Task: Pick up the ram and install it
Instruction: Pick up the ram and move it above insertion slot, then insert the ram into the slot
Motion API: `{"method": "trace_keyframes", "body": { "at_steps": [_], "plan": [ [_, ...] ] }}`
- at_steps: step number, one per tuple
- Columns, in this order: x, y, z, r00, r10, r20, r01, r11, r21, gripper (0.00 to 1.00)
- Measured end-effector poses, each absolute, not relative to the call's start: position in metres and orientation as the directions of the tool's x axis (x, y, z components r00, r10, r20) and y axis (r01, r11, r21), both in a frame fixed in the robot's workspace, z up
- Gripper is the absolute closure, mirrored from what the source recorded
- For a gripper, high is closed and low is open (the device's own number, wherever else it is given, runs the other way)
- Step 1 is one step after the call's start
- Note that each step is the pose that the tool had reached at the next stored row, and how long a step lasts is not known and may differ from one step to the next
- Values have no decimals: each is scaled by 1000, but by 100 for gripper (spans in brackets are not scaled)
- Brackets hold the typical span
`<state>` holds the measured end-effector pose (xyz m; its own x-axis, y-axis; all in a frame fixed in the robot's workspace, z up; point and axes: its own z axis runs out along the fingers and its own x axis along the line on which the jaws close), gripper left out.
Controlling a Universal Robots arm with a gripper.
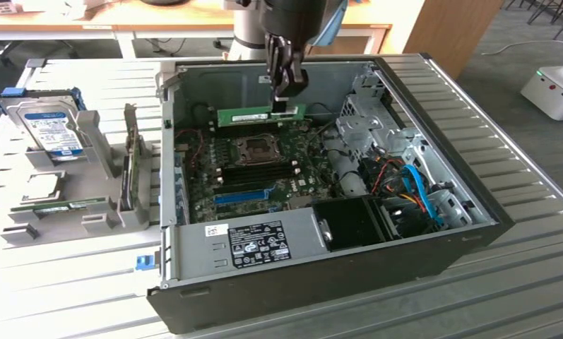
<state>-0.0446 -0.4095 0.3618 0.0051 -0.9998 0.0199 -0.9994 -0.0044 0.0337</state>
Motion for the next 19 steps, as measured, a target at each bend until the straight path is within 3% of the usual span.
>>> {"method": "trace_keyframes", "body": {
  "at_steps": [19],
  "plan": [
    [-45,-406,359,5,-1000,20,-999,-4,34,88]
  ]
}}
